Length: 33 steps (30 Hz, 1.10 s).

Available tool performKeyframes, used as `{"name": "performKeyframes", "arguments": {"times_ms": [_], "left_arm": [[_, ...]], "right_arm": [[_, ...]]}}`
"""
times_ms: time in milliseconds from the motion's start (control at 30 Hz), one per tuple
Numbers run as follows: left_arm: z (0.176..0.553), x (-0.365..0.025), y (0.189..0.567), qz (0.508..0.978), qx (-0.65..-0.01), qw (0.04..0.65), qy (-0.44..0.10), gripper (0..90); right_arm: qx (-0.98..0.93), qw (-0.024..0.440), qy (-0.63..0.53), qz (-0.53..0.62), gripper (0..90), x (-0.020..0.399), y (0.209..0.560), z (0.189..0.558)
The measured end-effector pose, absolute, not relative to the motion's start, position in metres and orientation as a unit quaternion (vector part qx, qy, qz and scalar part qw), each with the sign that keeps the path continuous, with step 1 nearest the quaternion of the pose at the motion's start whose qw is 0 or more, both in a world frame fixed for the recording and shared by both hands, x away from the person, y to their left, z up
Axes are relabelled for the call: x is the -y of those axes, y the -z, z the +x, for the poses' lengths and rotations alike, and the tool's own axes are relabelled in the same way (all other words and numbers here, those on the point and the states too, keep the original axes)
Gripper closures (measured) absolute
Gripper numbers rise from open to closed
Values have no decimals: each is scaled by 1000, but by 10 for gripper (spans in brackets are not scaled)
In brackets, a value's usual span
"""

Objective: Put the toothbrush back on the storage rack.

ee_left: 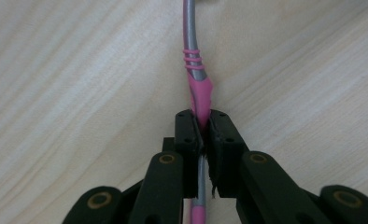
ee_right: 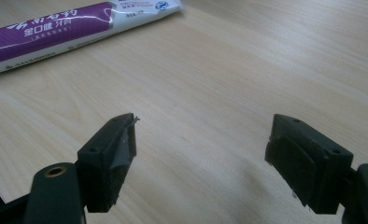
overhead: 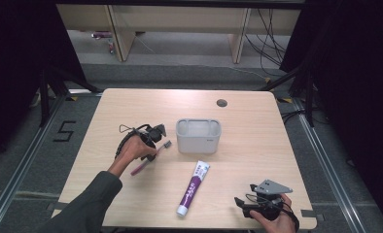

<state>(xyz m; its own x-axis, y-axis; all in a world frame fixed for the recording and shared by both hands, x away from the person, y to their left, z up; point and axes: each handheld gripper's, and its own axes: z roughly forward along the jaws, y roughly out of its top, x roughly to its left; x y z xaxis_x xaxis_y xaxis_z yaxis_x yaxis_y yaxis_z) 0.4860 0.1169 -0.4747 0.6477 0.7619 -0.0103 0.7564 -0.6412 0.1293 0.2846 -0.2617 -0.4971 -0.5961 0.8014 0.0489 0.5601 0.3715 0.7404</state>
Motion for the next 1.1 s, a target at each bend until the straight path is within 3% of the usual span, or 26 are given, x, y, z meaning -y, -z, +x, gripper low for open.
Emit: {"name": "performKeyframes", "arguments": {"times_ms": [267, 500, 800, 1100], "left_arm": [[488, -132, 446, 900, -422, 106, -36, 825], [487, -150, 420, 883, -421, 197, -61, 825], [478, -164, 393, 823, -440, 344, -98, 825], [467, -166, 378, 767, -443, 444, -133, 825]], "right_arm": [[-812, 162, -372, 420, 242, 262, 497, 285], [-812, 163, -372, 420, 242, 262, 497, 285], [-812, 157, -371, 422, 242, 262, 498, 285], [-813, 167, -371, 417, 242, 263, 497, 285]]}}
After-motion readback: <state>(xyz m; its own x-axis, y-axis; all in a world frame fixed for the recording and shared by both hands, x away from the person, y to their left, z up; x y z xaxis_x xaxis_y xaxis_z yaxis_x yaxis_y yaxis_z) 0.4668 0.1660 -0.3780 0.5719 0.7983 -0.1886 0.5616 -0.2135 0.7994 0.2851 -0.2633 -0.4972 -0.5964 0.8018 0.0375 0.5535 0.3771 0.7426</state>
